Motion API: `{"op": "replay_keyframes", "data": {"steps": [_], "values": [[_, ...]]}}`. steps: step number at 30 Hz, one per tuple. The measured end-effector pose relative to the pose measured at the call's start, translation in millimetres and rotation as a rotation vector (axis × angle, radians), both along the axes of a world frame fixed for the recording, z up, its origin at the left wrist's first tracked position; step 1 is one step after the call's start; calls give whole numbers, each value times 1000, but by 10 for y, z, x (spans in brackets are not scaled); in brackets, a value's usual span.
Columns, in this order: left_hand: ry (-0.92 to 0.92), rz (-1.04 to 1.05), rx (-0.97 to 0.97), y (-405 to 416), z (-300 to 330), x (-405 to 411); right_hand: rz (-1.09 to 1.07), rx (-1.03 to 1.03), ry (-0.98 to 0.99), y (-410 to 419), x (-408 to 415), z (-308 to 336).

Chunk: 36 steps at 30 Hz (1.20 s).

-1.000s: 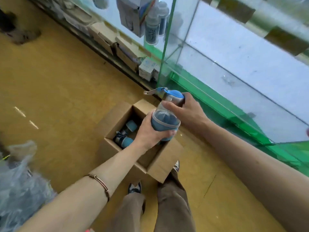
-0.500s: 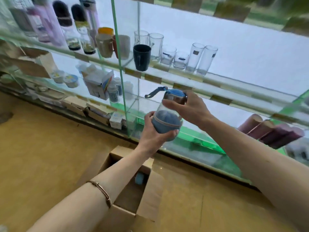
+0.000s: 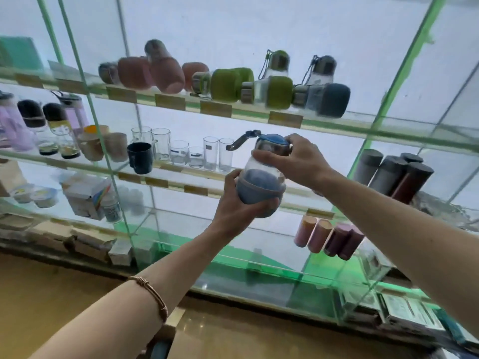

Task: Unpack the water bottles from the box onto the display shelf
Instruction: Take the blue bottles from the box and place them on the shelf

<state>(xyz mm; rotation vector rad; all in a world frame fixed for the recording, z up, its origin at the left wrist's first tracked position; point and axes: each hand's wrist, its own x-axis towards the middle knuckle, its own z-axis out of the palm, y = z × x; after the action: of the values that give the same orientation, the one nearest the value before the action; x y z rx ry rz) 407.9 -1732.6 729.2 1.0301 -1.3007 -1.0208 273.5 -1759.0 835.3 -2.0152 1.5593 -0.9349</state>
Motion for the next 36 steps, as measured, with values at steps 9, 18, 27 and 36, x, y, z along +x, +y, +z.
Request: {"op": "replay_keyframes", "data": {"steps": [9,18,27,36], "values": [[-84,-47,-152,-349,531,-1044,-93,-82,-76,-102,-1068,553],[-295,-53,-365,-1211,1149,-1637,-232,-116,-269,-677,-1869,964],[-398,-50,-558,-2211,1664,-2193,-285,-160,-385,-1462,-2438,1422],[-856,-59,-679,-2986,2039,-2441,-261,-78,-478,-2177,-2887,1345]]}}
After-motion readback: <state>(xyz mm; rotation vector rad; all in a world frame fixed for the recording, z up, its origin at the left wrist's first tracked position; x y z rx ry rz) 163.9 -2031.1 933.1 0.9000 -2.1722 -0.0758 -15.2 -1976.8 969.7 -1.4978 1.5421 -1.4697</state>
